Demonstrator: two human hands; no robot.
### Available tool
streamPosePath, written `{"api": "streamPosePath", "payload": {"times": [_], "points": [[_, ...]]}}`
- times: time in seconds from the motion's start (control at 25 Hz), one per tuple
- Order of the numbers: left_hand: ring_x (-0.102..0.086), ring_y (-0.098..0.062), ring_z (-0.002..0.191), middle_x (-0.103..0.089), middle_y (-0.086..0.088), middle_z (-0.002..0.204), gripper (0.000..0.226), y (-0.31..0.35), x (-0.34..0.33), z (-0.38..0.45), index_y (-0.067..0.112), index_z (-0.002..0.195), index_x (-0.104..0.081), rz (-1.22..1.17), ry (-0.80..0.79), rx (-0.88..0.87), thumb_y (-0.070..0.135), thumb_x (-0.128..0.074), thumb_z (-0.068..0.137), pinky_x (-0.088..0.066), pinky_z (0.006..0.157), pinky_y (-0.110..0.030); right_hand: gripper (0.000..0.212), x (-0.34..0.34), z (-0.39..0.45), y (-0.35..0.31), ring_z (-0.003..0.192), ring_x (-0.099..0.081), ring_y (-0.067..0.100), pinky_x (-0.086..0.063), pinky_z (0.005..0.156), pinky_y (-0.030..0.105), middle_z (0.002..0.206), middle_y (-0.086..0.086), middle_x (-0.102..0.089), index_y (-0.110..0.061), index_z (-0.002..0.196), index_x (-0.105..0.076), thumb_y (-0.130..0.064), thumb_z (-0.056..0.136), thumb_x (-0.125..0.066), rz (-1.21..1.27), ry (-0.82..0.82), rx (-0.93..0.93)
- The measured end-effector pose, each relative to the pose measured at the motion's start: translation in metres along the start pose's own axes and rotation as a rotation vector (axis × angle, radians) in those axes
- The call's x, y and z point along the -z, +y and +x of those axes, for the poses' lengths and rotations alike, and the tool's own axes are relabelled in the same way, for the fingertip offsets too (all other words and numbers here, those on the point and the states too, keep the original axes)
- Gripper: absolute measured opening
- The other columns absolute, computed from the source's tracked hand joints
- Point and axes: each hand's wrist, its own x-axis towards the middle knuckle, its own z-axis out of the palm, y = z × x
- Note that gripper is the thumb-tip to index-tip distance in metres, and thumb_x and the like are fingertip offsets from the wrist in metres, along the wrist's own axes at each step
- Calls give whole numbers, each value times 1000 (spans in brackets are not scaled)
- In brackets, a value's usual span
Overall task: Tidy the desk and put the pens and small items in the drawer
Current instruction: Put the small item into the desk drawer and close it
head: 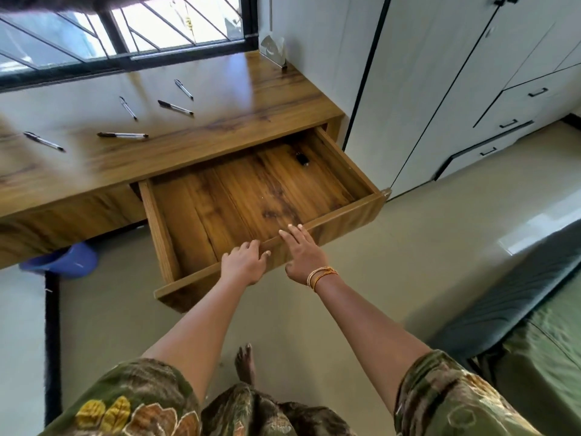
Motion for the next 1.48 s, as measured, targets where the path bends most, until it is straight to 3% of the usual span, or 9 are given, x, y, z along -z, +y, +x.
{"api": "streamPosePath", "payload": {"times": [0.12, 0.2, 0.28, 0.36, 0.44, 0.56, 0.8, 1.28, 1.48], "points": [[-33, -31, 138, -37, -6, 151, 58, -3, -6, -18, 23, 148, -25, 38, 68, -32, 45, -42, 97, -22, 115, -49, 48, 8, -12, -11, 136, -42, 23, -33, 112, 29, 143, 12, -49, -6, 127, -57, -5, 79, -58, 404, 213, -104], [-22, -31, 144, -25, -7, 156, 68, -7, -11, -26, 23, 152, -13, 58, 56, -35, 44, -45, 96, -13, 119, -49, 29, 15, -8, -18, 113, -63, 23, -46, 100, 31, 118, 11, -67, -8, 107, -67, -4, 80, -56, 761, 271, -375], [-2, -31, 148, -5, -9, 161, 78, -8, -14, -31, 23, 153, 2, 83, 7, -22, 47, -44, 96, -2, 119, -50, 13, 19, 7, -22, 89, -70, 26, -55, 84, 36, 98, 13, -69, -10, 93, -63, -4, 84, -56, 1253, 241, -718], [16, -31, 147, 17, -9, 160, 86, -7, -23, -40, 21, 152, 14, 180, 25, -58, 51, -43, 94, 7, 116, -54, 16, 17, 20, -18, 88, -67, 29, -56, 81, 41, 103, 17, -66, -3, 100, -57, -7, 86, -62, 1524, 218, -908], [20, -30, 146, 24, -9, 158, 90, -8, -36, -50, 19, 151, 16, 305, 127, -162, 52, -44, 93, 7, 115, -57, 41, 8, 28, -14, 102, -63, 33, -56, 82, 46, 119, 18, -61, 0, 122, -51, -12, 86, -67, 1595, 182, -924], [27, -28, 144, 33, -8, 155, 87, -13, -45, -49, 14, 152, 13, 364, 95, -203, 51, -40, 94, 9, 117, -56, 45, 7, 35, -22, 106, -54, 32, -56, 82, 46, 126, 18, -51, -1, 133, -43, -5, 91, -59, 1691, 249, -950], [43, -27, 135, 50, -6, 144, 91, -17, -39, -25, 24, 151, 15, 397, -84, -132, 43, -49, 89, 25, 107, -53, 42, 2, 68, -28, 101, -52, 33, -57, 77, 45, 126, 20, -53, -1, 130, -47, 5, 90, -55, 1753, 330, -1045], [46, -29, 131, 54, -7, 141, 99, -57, 18, 81, 34, 149, 19, 437, -125, -145, 26, -53, 81, 22, 109, -56, 48, 12, 181, -51, 110, -52, 34, -58, 80, 44, 129, 19, -50, -3, 135, -41, 4, 90, -56, 1740, 347, -1049], [32, -25, 141, 39, -5, 153, 99, -78, 61, 130, 34, 149, 20, 315, -88, -242, 30, -55, 85, 12, 116, -53, 46, 16, 243, -66, 108, -55, 34, -58, 81, 45, 127, 20, -53, -3, 134, -44, 4, 90, -56, 1753, 389, -1034]]}}
